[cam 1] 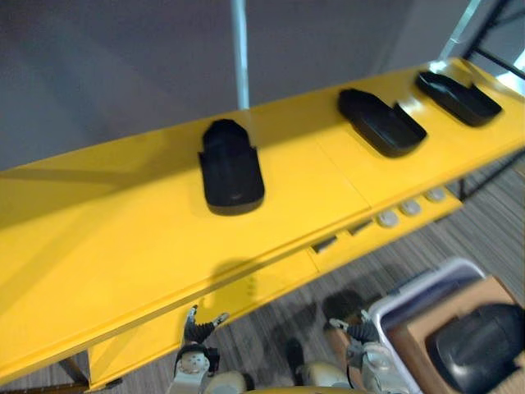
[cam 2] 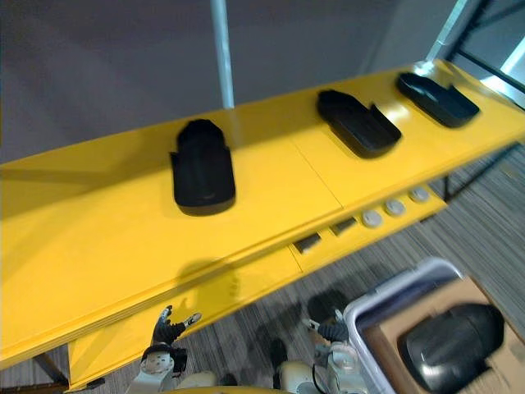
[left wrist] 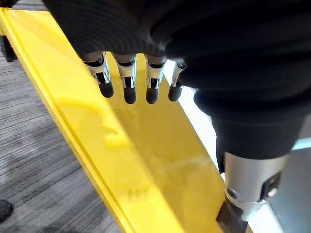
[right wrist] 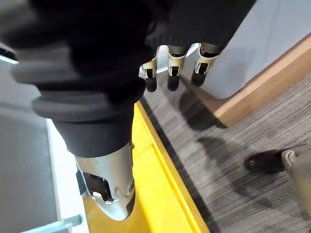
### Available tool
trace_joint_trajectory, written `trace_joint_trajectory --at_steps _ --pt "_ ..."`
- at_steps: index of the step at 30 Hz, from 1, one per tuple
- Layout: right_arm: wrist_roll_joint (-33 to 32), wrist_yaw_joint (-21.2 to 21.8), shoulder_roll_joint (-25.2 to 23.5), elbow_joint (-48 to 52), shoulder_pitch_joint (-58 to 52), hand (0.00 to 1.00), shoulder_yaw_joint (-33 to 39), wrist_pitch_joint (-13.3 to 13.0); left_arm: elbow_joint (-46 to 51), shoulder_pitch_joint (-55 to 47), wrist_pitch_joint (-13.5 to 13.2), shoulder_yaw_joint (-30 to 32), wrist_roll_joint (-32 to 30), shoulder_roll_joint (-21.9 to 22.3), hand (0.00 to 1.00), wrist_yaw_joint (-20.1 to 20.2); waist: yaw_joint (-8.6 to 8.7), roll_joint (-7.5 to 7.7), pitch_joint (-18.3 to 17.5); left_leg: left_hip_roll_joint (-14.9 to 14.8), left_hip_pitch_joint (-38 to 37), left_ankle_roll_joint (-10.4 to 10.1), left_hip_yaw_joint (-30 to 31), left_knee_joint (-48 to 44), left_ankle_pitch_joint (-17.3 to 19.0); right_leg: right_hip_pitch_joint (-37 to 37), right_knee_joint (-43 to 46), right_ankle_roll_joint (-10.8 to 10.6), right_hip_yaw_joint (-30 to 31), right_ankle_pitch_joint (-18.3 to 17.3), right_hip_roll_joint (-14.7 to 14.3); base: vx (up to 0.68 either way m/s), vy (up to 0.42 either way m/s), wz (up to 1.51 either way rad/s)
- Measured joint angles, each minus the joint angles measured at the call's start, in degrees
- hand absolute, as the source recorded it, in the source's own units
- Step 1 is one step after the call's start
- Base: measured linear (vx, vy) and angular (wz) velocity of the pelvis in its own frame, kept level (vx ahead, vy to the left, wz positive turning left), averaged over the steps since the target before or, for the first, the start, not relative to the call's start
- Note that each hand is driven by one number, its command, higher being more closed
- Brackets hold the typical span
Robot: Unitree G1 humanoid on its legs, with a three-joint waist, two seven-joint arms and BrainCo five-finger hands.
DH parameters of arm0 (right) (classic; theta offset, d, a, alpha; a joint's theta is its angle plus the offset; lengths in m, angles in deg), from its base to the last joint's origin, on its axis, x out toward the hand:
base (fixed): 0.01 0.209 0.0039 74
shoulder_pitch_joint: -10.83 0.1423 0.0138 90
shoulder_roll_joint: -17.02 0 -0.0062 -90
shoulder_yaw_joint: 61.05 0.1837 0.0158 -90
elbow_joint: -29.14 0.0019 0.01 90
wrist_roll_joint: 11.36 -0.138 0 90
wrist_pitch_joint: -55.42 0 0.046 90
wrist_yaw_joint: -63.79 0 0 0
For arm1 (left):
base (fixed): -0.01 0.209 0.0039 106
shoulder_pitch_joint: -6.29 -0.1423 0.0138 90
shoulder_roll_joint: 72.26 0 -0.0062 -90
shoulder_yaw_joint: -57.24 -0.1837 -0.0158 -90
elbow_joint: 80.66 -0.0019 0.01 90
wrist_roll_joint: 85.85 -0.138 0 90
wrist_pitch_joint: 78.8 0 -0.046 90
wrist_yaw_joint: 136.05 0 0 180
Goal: Walk over and take plastic housings, then place them on the shelf
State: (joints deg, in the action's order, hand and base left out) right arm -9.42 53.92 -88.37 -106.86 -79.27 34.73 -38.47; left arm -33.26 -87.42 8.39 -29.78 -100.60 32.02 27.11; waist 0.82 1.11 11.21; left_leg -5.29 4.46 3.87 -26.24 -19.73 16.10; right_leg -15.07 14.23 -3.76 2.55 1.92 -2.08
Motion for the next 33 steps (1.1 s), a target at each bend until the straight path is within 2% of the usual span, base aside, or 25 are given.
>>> trace_joint_trajectory --at_steps 1,3,5,6,7,8,9,10,11,14,16,17,18,19,20,22,23,26,27,28,29,30,31,32,33 --pt "0.5 0.0 0.1 -0.5 -0.6 0.00 0.0 0.0 -0.2 0.1 0.0 -0.3 -0.1 -0.2 0.00 0.1 0.15 -0.28 0.2 -0.4 0.0 0.5 -1.2 0.3 -0.4 -0.2 6.4 1.0 -3.5 -4.5 0.9 -0.19 0.059 -0.59" --pt "0.5 0.0 0.0 -1.0 -1.6 0.00 0.0 0.0 -0.2 0.2 0.1 -0.4 -0.4 -0.6 0.00 0.2 0.59 -0.28 0.2 -0.7 -0.3 0.7 -2.1 0.9 -1.3 1.5 12.7 1.1 -5.5 -9.3 1.8 -0.16 0.001 -0.28" --pt "0.9 0.0 0.5 -2.8 -2.5 0.00 0.0 0.0 -0.3 0.2 0.1 -0.9 -1.5 -1.7 0.00 0.5 1.25 0.40 -0.2 -0.9 -0.3 0.4 -3.7 2.9 -3.4 7.6 14.8 0.3 -8.2 -14.6 3.3 -0.17 -0.077 -0.32" --pt "0.9 0.0 0.6 -3.3 -2.5 0.00 0.0 0.0 -0.3 0.1 0.1 -0.9 -1.6 -1.9 0.00 0.5 1.07 0.55 -0.3 -1.2 -0.2 0.3 -4.7 3.0 -3.7 9.2 13.9 0.2 -9.4 -15.4 3.9 -0.18 -0.117 -0.87" --pt "1.0 0.0 0.9 -3.5 -1.8 0.00 -0.1 0.0 -0.3 -0.1 0.3 -0.9 -1.6 -2.2 0.00 0.5 -0.03 0.92 -0.6 -2.3 0.3 -0.3 -7.5 2.6 -4.1 12.2 10.0 0.3 -11.7 -15.7 5.4 -0.20 -0.146 -1.41" --pt "1.0 0.0 1.0 -4.4 -0.8 0.00 -0.3 0.0 -0.4 -0.3 0.4 -0.9 -1.7 -2.9 0.00 0.5 -1.12 2.31 -1.7 -2.7 1.8 -1.0 -10.1 1.5 -4.6 14.2 3.2 0.3 -13.3 -14.9 7.5 -0.21 -0.165 -1.55" --pt "1.0 0.0 1.1 -4.6 -0.1 0.00 -0.7 0.0 -0.6 -0.3 0.4 -0.9 -1.6 -3.4 0.00 0.5 -1.58 3.25 -2.3 -2.7 3.0 -1.2 -10.5 0.9 -4.8 14.2 -0.2 -0.3 -12.4 -15.1 7.7 -0.19 -0.215 -1.36" --pt "1.1 0.0 2.6 -5.1 1.0 0.00 -1.8 0.0 -2.5 0.7 0.6 -1.2 -1.6 -3.4 0.00 0.5 -1.23 2.28 -2.1 -3.8 4.2 -2.0 -9.5 0.9 -5.9 14.1 -4.0 0.5 -11.3 -12.2 5.6 -0.16 -0.278 -1.05" --pt "1.2 0.0 3.3 -5.5 0.8 0.00 -1.7 0.0 -2.8 0.2 0.6 -1.6 -1.6 -2.7 0.00 0.5 -1.41 2.15 -2.3 -3.9 3.0 -3.1 -6.9 2.2 -6.9 15.5 -6.4 1.4 -9.1 -10.5 4.4 -0.13 -0.273 -0.96" --pt "1.7 0.0 4.4 -5.4 -0.8 0.00 -1.6 -0.1 -3.0 -2.1 0.5 -2.5 -1.6 -1.4 0.00 0.6 -1.29 2.02 -3.4 -3.9 -1.1 -5.5 -8.0 7.3 -8.5 15.7 -8.2 2.3 -4.4 -8.4 2.7 -0.08 -0.150 -0.88" --pt "2.0 0.0 4.7 -5.5 -1.6 0.00 -1.3 0.0 -3.0 -2.6 0.4 -2.4 -1.6 -1.2 0.00 0.5 -0.95 1.92 -3.9 -5.1 -1.7 -5.2 -10.9 9.0 -9.7 14.3 -8.5 2.9 -4.6 -9.2 2.8 -0.08 -0.111 -0.62" --pt "2.1 0.0 4.7 -5.5 -1.6 0.00 -1.0 0.0 -3.0 -3.0 0.4 -2.3 -1.6 -1.2 0.00 0.5 -0.76 1.95 -4.0 -5.2 -2.3 -5.4 -13.1 9.5 -10.0 13.0 -6.0 3.9 -10.6 -11.6 4.8 -0.07 -0.046 -1.05" --pt "2.2 0.0 4.2 -5.5 -1.5 0.00 -0.8 0.0 -3.0 -4.0 0.5 -2.3 -1.6 -1.1 0.00 0.5 -1.18 1.97 -4.0 -5.3 -4.1 -5.6 -16.9 10.4 -10.1 11.6 -1.2 3.8 -21.7 -12.5 9.3 -0.04 -0.003 -1.36" --pt "2.2 0.0 3.5 -5.6 -1.6 0.00 -0.9 0.0 -3.1 -4.3 0.5 -2.1 -1.2 -1.1 0.00 0.5 -1.32 1.90 -4.0 -5.4 -5.7 -5.7 -19.5 10.4 -10.1 11.6 1.7 3.3 -29.4 -11.7 12.9 -0.03 -0.001 -1.37" --pt "2.2 0.0 3.1 -5.6 -1.6 0.00 -0.9 0.0 -3.5 -4.2 0.5 -2.2 -1.2 -1.5 0.00 0.5 -1.20 1.91 -4.0 -5.5 -6.0 -5.7 -19.8 10.1 -10.1 11.5 2.3 2.2 -30.3 -11.2 13.5 0.00 -0.075 -0.88" --pt "2.3 0.0 2.8 -5.6 -2.2 0.00 -0.7 0.0 -5.7 -2.4 0.5 -2.4 -1.3 -2.3 0.00 0.6 0.94 0.77 -3.9 -6.2 -6.6 -5.8 -19.3 9.0 -10.1 11.9 1.8 2.0 -29.2 -11.1 11.9 0.02 -0.134 -0.51" --pt "2.2 0.0 2.8 -5.6 -3.1 0.00 -0.2 0.0 -6.7 -2.0 0.5 -2.4 -1.5 -2.5 0.00 0.7 1.53 0.09 -3.8 -8.1 -6.7 -6.3 -19.2 6.8 -9.8 12.9 0.3 2.5 -27.7 -10.2 10.2 0.05 -0.147 -0.59" --pt "2.1 0.0 2.8 -5.7 -4.4 0.00 1.0 0.0 -7.5 -1.8 0.5 -2.4 -1.7 -2.5 0.00 0.8 1.39 -0.50 -3.7 -12.4 -6.7 -7.8 -19.0 1.1 -8.6 14.0 -1.8 3.1 -25.3 -9.5 7.8 0.01 -0.104 -0.60" --pt "1.9 0.0 2.8 -6.2 -4.9 0.00 1.3 0.0 -7.6 -1.9 0.5 -2.4 -1.7 -2.5 0.00 1.3 1.33 -0.30 -3.2 -14.8 -6.1 -7.9 -17.3 -4.0 -8.5 14.3 -1.8 3.5 -23.5 -9.8 6.9 -0.05 -0.091 -0.76" --pt "1.4 -0.1 3.2 -6.5 -4.9 0.00 1.3 0.0 -7.6 -2.2 0.6 -2.4 -1.6 -2.2 0.00 1.7 1.16 -0.57 -2.5 -17.1 -4.6 -7.9 -12.8 -10.3 -8.5 14.9 -1.4 4.2 -21.3 -10.3 5.9 -0.04 -0.086 -0.90" --pt "0.9 -0.1 3.4 -6.5 -4.8 0.00 1.3 0.0 -7.4 -2.4 0.4 -2.2 -1.2 -1.6 0.00 1.8 1.10 -1.16 -2.1 -18.1 -2.2 -7.5 -7.5 -14.9 -8.6 15.1 -0.9 4.6 -19.7 -10.6 5.2 -0.02 -0.039 -0.86" --pt "0.8 -0.2 3.7 -6.5 -4.7 0.00 1.5 0.0 -7.5 -2.3 0.4 -2.5 -1.2 -1.3 0.00 1.9 1.02 -1.27 -1.7 -16.8 -0.6 -7.7 -0.9 -16.2 -6.6 14.9 -0.4 4.8 -18.2 -10.8 5.1 0.01 0.038 -0.85" --pt "0.6 -0.3 4.2 -6.6 -4.4 0.00 1.8 0.0 -7.5 -2.2 0.4 -2.5 -1.1 -1.0 0.00 1.8 1.05 -1.90 -1.4 -14.1 -0.1 -8.7 4.7 -15.7 -4.6 14.8 -0.1 5.3 -16.2 -11.1 5.2 0.01 0.098 -1.04" --pt "0.2 -0.3 4.4 -6.6 -4.1 0.00 2.7 -0.1 -7.5 -2.2 0.4 -2.6 -1.1 -0.8 0.00 1.8 1.06 -2.31 -1.1 -10.2 0.3 -9.6 11.2 -12.9 -2.8 14.8 -0.1 5.2 -13.7 -11.1 5.4 0.02 0.114 -0.99" --pt "0.1 -0.5 4.5 -6.6 -4.2 0.00 2.8 -0.1 -7.4 -2.2 0.4 -2.6 -1.1 -0.8 0.00 1.8 1.01 -2.43 -1.1 -8.2 0.4 -10.0 14.0 -10.8 -2.5 14.7 0.0 5.2 -12.7 -11.1 5.6 0.02 0.129 -0.97"
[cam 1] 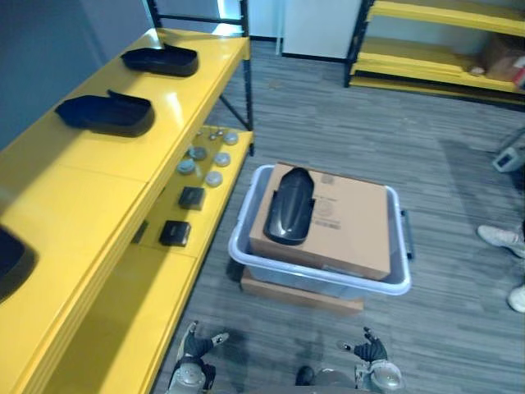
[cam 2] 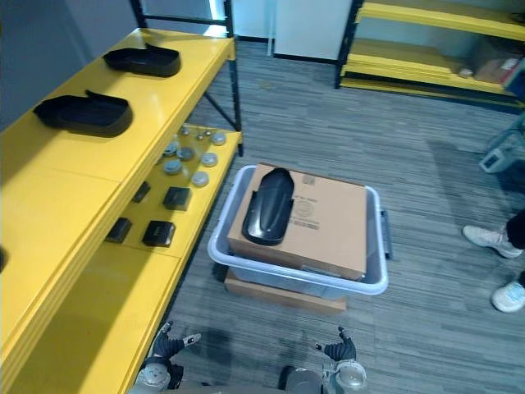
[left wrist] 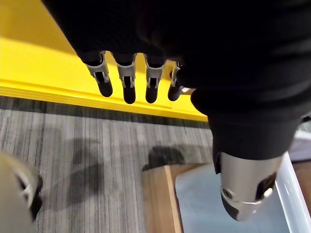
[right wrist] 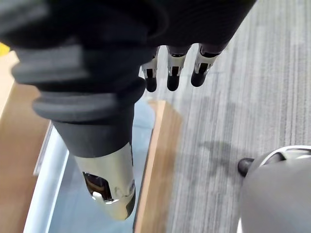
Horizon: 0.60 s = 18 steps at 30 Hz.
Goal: Walk over and take plastic housings, then place them on the shelf
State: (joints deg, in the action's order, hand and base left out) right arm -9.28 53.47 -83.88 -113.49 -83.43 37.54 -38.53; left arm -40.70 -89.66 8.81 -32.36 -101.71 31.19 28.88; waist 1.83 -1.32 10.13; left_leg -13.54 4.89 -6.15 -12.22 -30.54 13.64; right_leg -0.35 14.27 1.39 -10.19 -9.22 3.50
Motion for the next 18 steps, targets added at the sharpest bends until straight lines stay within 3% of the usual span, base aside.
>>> trace_joint_trajectory --at_steps 1,2,3,5,8,14,18 --pt "-0.4 -0.3 -0.1 -0.1 -0.3 0.00 0.0 0.0 0.0 0.0 0.0 0.0 0.0 -0.1 0.00 -0.1 0.02 -0.08 0.0 3.0 0.6 -0.1 4.4 3.8 -0.2 -0.7 0.9 -0.8 1.5 -0.5 0.3 0.01 0.160 -0.79" --pt "-0.7 -0.9 -0.1 0.0 -0.7 0.00 0.0 0.0 0.0 0.0 0.0 -0.3 0.2 0.0 0.00 -0.2 -0.04 -0.96 0.0 4.0 1.0 -0.5 6.2 7.2 -1.0 -1.5 2.2 -2.2 2.6 -1.3 -0.2 0.01 0.184 -0.72" --pt "-1.2 -1.0 0.1 -0.1 -0.7 0.00 0.2 -0.1 0.0 0.2 -0.1 -0.4 0.6 0.1 0.00 -0.2 -0.09 -1.47 0.0 4.0 1.4 1.6 6.1 7.5 -0.9 -1.7 2.7 -2.8 3.2 -1.7 -0.7 0.05 0.218 -0.58" --pt "-1.8 -1.0 -0.5 0.0 -1.4 0.00 0.5 -0.2 -0.1 0.4 0.0 -0.8 1.2 -0.8 0.00 -0.2 0.23 0.49 -0.9 5.9 0.3 2.5 4.1 9.6 -0.2 -2.0 2.4 -5.1 5.3 -1.3 1.4 0.10 0.206 -0.31" --pt "-2.7 -0.9 -1.5 0.0 -2.4 0.00 1.9 -0.2 -1.0 0.7 0.0 -1.0 1.2 -1.1 0.00 -0.1 0.35 1.91 -1.8 8.9 -0.6 3.7 3.2 11.8 -0.7 -1.5 0.5 -6.5 5.4 -0.5 3.6 0.20 0.190 0.01" --pt "-5.3 -1.0 -2.4 1.1 -2.8 0.00 4.5 -0.2 -1.3 0.0 0.6 -0.9 1.6 -2.6 0.00 -0.1 0.27 1.27 -2.4 11.3 -3.9 4.1 2.6 14.1 -1.0 3.1 -4.6 -7.9 5.5 0.8 5.7 0.17 0.106 0.02" --pt "-6.0 -2.6 -2.2 15.7 -6.2 0.00 7.8 -0.7 -1.1 -1.8 0.7 -0.5 1.6 -3.3 0.00 -0.2 0.45 1.11 -3.5 11.2 -6.5 4.6 2.6 17.2 -1.4 4.7 -5.5 -7.7 5.4 1.3 5.5 0.15 0.012 0.01"
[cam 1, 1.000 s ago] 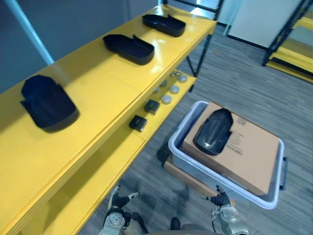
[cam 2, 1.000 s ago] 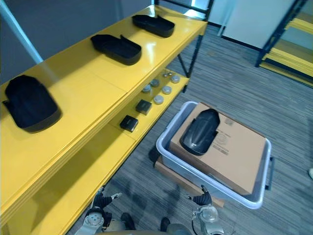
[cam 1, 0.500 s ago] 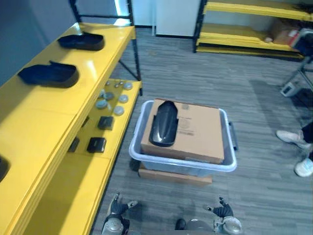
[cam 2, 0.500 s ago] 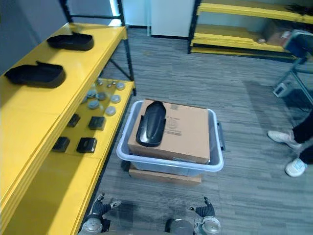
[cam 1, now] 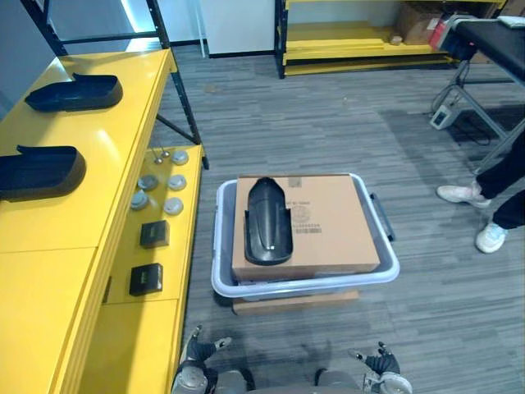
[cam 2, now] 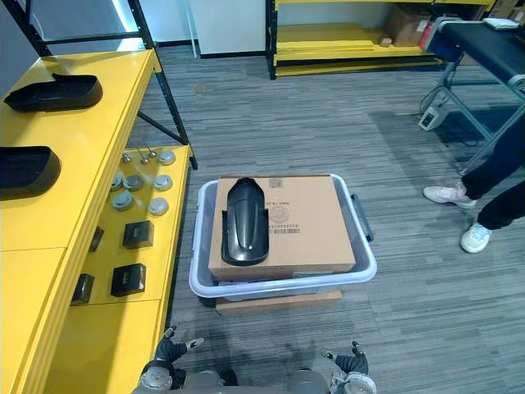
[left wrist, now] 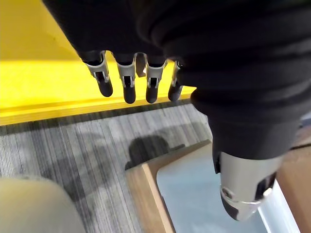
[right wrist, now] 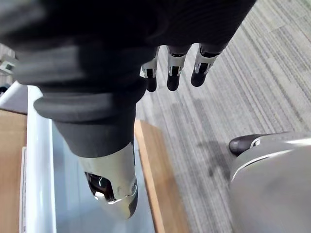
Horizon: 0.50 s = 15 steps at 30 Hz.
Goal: Walk over and take plastic housings, then place them on the shelf
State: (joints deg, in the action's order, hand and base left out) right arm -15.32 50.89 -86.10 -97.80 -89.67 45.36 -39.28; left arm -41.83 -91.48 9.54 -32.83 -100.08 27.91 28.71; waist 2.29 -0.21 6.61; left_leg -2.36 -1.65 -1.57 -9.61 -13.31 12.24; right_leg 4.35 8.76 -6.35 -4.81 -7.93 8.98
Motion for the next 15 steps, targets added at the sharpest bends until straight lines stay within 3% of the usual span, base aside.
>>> trace_joint_trajectory --at_steps 6,8,9,10,11,15 --pt "3.8 -2.6 0.4 26.5 -4.4 0.00 3.2 -1.9 0.1 -1.3 0.0 1.7 0.0 0.0 0.00 0.0 0.05 1.27 -1.9 -0.5 -2.3 -0.5 0.1 2.9 -3.3 1.9 -1.6 0.7 -0.4 3.7 -0.4 0.10 0.012 0.03" --pt "5.1 -3.5 0.6 33.1 -4.4 0.00 2.6 -2.8 0.1 -1.4 -0.4 2.4 0.0 -0.2 0.00 0.0 -0.08 2.30 -1.8 -0.5 -1.4 -0.6 0.2 -2.0 -3.6 3.9 -2.0 0.7 -1.3 5.0 0.3 0.09 0.005 0.13" --pt "5.4 -3.5 0.5 34.7 -4.0 0.00 1.8 -3.0 0.3 -1.4 -0.5 3.0 0.0 -0.3 0.00 0.0 -0.09 3.45 -1.3 -0.2 0.8 -1.0 0.2 -5.3 -3.2 4.5 -1.9 0.7 -1.4 5.2 1.1 0.07 0.017 0.16" --pt "6.6 -3.6 1.2 36.7 -3.0 0.00 0.4 -4.0 1.1 -2.1 -1.1 2.8 -0.1 -0.5 0.00 -0.1 -0.30 4.09 -2.3 1.3 0.3 -1.2 0.8 3.4 -2.5 4.5 -1.9 0.6 -1.5 5.2 1.7 0.07 0.051 0.18" --pt "7.1 -3.4 3.6 37.6 -1.3 0.00 -1.1 -4.5 1.6 -2.8 -1.4 1.6 -0.1 0.1 0.00 0.1 -0.17 2.25 -2.8 0.4 0.1 0.8 1.6 9.5 -8.5 4.3 -1.3 -0.2 -2.3 4.8 0.3 0.06 0.048 0.19" --pt "8.4 -2.1 4.1 35.6 5.2 0.00 -8.6 -4.8 2.3 -2.9 -1.3 1.6 -0.1 -1.6 0.00 0.1 -1.80 3.76 -2.8 1.3 0.7 1.1 2.0 9.2 -9.0 2.7 0.6 0.2 -2.9 3.4 1.2 0.04 0.016 0.15"
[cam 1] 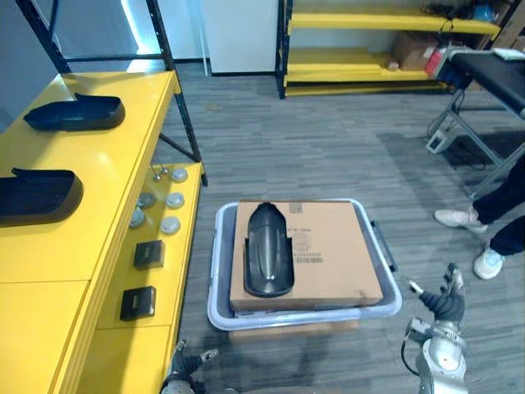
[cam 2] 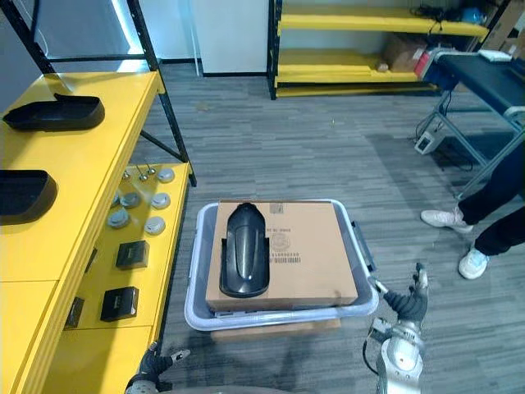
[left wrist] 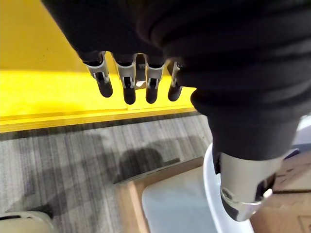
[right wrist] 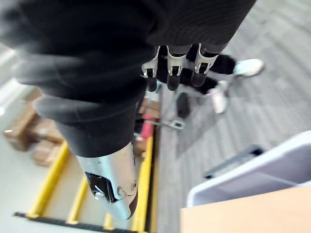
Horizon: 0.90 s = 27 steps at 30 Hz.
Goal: Walk over and take plastic housings, then place them on the shelf
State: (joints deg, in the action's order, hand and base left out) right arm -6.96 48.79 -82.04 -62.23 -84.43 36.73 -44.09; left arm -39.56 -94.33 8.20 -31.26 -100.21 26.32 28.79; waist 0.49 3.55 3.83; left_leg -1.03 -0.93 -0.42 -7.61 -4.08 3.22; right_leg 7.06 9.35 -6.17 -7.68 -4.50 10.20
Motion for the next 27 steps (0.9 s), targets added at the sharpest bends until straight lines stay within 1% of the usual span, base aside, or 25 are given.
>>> trace_joint_trajectory --at_steps 1,3,4,5,6,7,9,11,12,14,16,17,19,20,21,22,23,25,27 --pt "0.7 0.4 0.3 -2.1 3.1 0.00 -1.9 -0.1 0.0 0.1 0.0 -0.1 0.0 -0.6 0.00 0.0 -0.29 1.56 0.0 0.3 0.3 0.0 0.7 0.1 0.0 0.9 -1.4 0.2 -0.2 -0.1 0.1 0.01 -0.042 0.24" --pt "1.2 0.7 0.5 -5.5 6.9 0.00 -2.3 0.0 0.0 0.4 0.0 -0.6 0.0 -0.8 0.00 0.0 -1.30 1.08 0.6 0.2 0.9 0.1 1.7 0.1 0.0 0.8 -1.7 0.1 -0.5 -0.1 -0.2 -0.02 -0.054 0.26" --pt "1.6 0.8 1.2 -8.4 8.8 0.00 -2.7 0.1 0.0 0.3 0.0 -0.9 0.0 -0.7 0.00 0.0 -1.54 0.90 0.7 0.2 0.9 0.2 2.3 0.1 -0.3 1.2 -1.7 0.1 -1.0 -0.1 -0.3 -0.03 -0.058 0.30" --pt "2.4 0.9 2.1 -10.7 10.2 0.00 -3.8 0.9 0.0 0.2 0.0 -0.9 0.0 -0.6 0.00 0.0 -1.54 0.16 1.2 0.3 0.8 0.3 3.0 0.3 -0.6 1.6 -1.7 0.1 -2.0 -0.1 -0.3 -0.03 -0.048 0.29" --pt "2.8 0.9 2.5 -12.0 10.8 0.00 -4.4 1.2 0.0 0.1 0.0 -0.9 0.0 -0.5 0.00 0.0 -1.63 -0.16 1.3 0.4 0.8 0.2 3.1 0.7 -1.0 1.6 -1.6 0.1 -2.2 -0.1 -0.3 -0.05 -0.050 0.25" --pt "3.2 1.1 2.6 -14.8 12.3 0.00 -5.4 1.7 0.0 -0.1 0.0 -1.1 0.0 -0.5 0.00 0.0 -1.60 -0.61 1.6 0.5 0.4 0.1 3.1 2.2 -2.2 1.5 -1.7 0.1 -2.7 -0.1 -0.2 -0.04 -0.032 0.14" --pt "4.9 1.1 2.3 -18.4 13.5 0.00 -6.2 3.4 0.0 -0.1 0.0 -1.2 0.0 -0.4 0.00 -0.1 -1.56 -0.99 1.9 0.7 0.4 0.0 3.9 4.4 -4.1 1.4 -1.7 0.1 -3.3 -0.2 -0.3 -0.05 -0.057 0.21" --pt "6.3 0.7 2.0 -22.2 14.3 0.00 -6.1 5.0 0.0 -0.3 0.0 -1.3 0.0 -0.4 0.00 -0.3 -1.61 -1.09 2.1 0.7 0.3 -0.1 4.6 6.0 -5.5 0.8 -1.7 0.1 -3.4 -0.2 -0.5 -0.05 -0.046 0.18" --pt "7.6 0.0 1.5 -24.5 15.1 0.00 -6.1 6.3 0.0 -0.5 0.0 -1.3 0.0 -0.4 0.00 -0.5 -1.66 -1.11 2.1 0.7 0.2 -0.1 4.7 7.0 -6.2 0.6 -1.6 -0.1 -3.4 -0.3 -0.5 -0.05 -0.027 0.04" --pt "8.3 -0.3 0.8 -26.9 16.4 0.00 -6.1 7.1 0.0 -0.6 0.0 -1.4 0.0 -0.5 0.00 -0.8 -1.70 -1.17 2.6 1.0 0.0 -0.1 5.1 7.7 -6.4 0.6 -1.5 -0.5 -3.4 -1.0 -0.2 -0.06 -0.020 0.00" --pt "9.2 -0.5 0.2 -30.9 19.4 0.00 -6.2 8.0 0.2 -0.4 0.0 -1.4 0.0 -0.5 0.00 -1.2 -1.75 -1.33 4.0 1.3 -0.8 0.1 5.2 9.3 -7.6 0.4 -1.4 -0.3 -3.6 -1.2 0.0 -0.11 -0.014 -0.08" --pt "9.6 -0.6 0.2 -33.5 21.4 0.00 -6.5 8.5 0.3 -0.2 0.0 -1.5 0.0 -0.7 0.00 -1.2 -1.91 -1.22 4.9 1.6 -0.4 0.1 5.4 9.5 -7.9 -0.3 -1.2 -0.5 -4.1 -1.9 0.3 -0.13 -0.012 -0.07" --pt "9.7 -0.9 0.1 -36.4 24.2 0.00 -6.7 9.0 0.3 0.5 0.0 -1.9 0.0 -0.9 0.00 -1.2 -2.82 -0.39 5.8 2.8 0.9 0.5 5.6 9.5 -8.7 -1.5 -1.0 -0.8 -5.1 -4.2 1.6 -0.15 -0.027 0.05" --pt "9.8 -1.1 0.1 -38.4 26.6 0.00 -6.6 9.7 0.5 0.8 0.0 -1.9 0.0 -0.9 0.00 -1.3 -2.95 -0.47 6.8 3.4 1.7 0.6 6.0 9.6 -9.3 -1.9 -1.0 -1.6 -5.6 -5.5 2.1 -0.17 -0.035 0.18" --pt "9.8 -1.1 0.2 -39.5 27.8 0.00 -6.5 10.1 0.5 0.9 0.0 -2.0 0.1 -0.8 0.00 -1.3 -2.86 -1.05 7.2 3.4 2.1 0.6 6.3 9.6 -9.9 -2.3 -0.7 -1.5 -6.1 -5.5 2.0 -0.18 -0.010 0.28" --pt "9.8 -1.2 0.2 -41.6 29.9 0.00 -6.1 10.3 0.6 0.9 0.0 -2.0 0.1 -0.6 0.00 -1.4 -2.91 -1.96 8.0 3.4 2.7 0.6 6.7 9.7 -10.2 -2.8 -0.4 -1.5 -6.6 -5.6 1.9 -0.18 0.011 0.30" --pt "10.1 -1.5 0.1 -43.4 32.0 0.00 -5.8 10.9 0.7 0.6 -0.1 -2.0 0.1 -0.4 0.00 -1.5 -3.08 -2.52 8.4 3.2 3.6 0.5 7.3 9.9 -10.6 -3.3 -0.5 -1.2 -7.3 -5.7 1.6 -0.16 0.015 0.31" --pt "11.0 -2.3 0.1 -45.9 35.4 0.00 -4.7 11.4 1.4 0.5 -0.1 -2.0 0.2 -0.4 0.00 -1.7 -3.28 -2.73 9.2 3.1 5.3 0.0 8.2 9.6 -11.0 -4.3 -0.5 -1.0 -8.4 -5.6 1.3 -0.10 0.001 0.35" --pt "11.3 -3.2 0.2 -47.7 38.7 0.00 -2.7 11.9 1.8 0.9 -0.1 -2.0 0.2 -0.6 0.00 -2.2 -4.16 -2.52 10.2 3.0 7.0 0.2 9.0 9.5 -11.7 -5.5 -0.5 -1.0 -8.9 -5.1 1.1 -0.04 -0.006 0.25"
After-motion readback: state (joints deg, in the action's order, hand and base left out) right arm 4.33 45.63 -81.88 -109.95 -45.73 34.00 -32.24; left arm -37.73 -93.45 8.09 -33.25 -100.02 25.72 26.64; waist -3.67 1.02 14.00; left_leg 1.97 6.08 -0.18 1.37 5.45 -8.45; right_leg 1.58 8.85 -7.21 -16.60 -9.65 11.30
